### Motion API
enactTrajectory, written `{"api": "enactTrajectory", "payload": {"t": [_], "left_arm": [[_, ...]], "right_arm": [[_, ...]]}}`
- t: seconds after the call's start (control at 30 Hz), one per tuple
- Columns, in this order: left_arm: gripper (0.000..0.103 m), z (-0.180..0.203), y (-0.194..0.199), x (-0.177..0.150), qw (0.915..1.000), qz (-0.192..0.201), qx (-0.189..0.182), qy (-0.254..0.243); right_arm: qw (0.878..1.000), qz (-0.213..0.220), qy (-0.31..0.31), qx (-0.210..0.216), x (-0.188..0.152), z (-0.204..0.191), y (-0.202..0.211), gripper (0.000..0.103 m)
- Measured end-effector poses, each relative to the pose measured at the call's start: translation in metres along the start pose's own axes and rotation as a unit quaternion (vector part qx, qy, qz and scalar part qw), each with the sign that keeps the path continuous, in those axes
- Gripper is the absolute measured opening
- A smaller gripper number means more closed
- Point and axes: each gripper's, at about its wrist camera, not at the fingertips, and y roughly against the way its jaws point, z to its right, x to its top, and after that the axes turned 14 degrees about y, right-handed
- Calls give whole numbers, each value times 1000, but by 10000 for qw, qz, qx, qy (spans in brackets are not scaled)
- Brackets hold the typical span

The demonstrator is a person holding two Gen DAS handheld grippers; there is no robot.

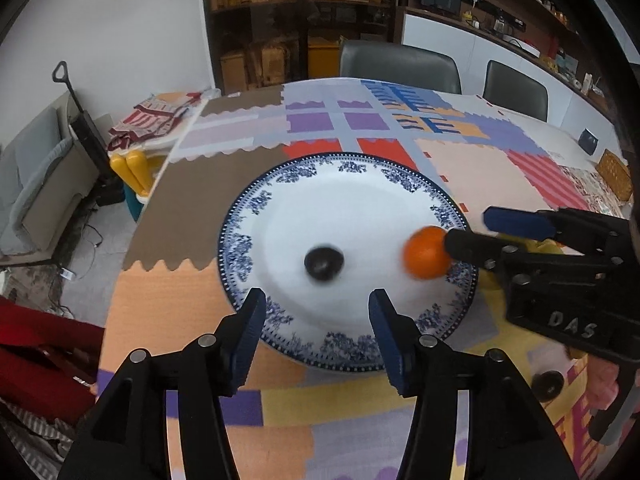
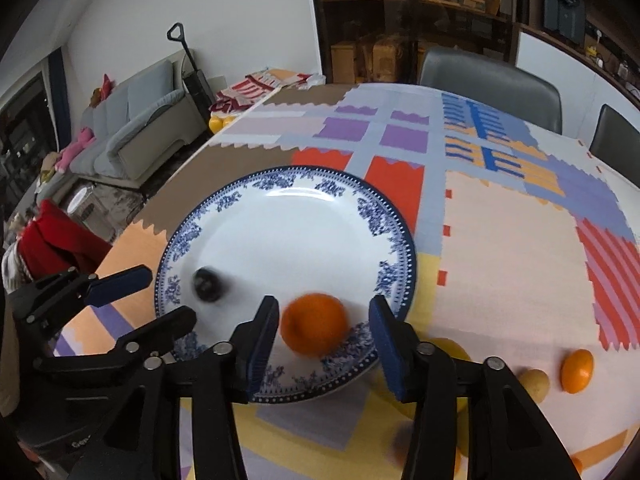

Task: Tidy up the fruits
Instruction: 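Move both open tools back toward the remaining fruits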

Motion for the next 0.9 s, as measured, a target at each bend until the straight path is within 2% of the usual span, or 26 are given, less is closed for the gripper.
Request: {"api": "enactTrajectory", "payload": {"t": [0.17,0.23,0.3,0.4,0.47,0.63,0.73,0.9], "left_arm": [[68,10,38,-11,9992,386,89,-72],[71,17,54,-17,9983,559,91,-115],[75,22,69,-24,9977,672,49,-108],[77,32,89,-33,9965,826,-13,-92],[83,38,102,-39,9953,962,-13,-82],[86,55,130,-56,9928,1185,-83,-183],[88,65,143,-65,9910,1306,-122,-261],[90,81,158,-76,9891,1424,-215,-322]], "right_arm": [[9992,356,16,-198,-10,0,40,58],[9984,479,72,-277,-15,-1,56,62],[9970,652,151,-382,-22,-4,76,69],[9946,861,204,-542,-34,-5,103,74],[9935,941,208,-598,-44,-4,117,77],[9909,1083,144,-790,-67,-1,150,78],[9892,1153,98,-894,-82,2,166,86],[9868,1241,-1,-1036,-100,7,187,86]]}}
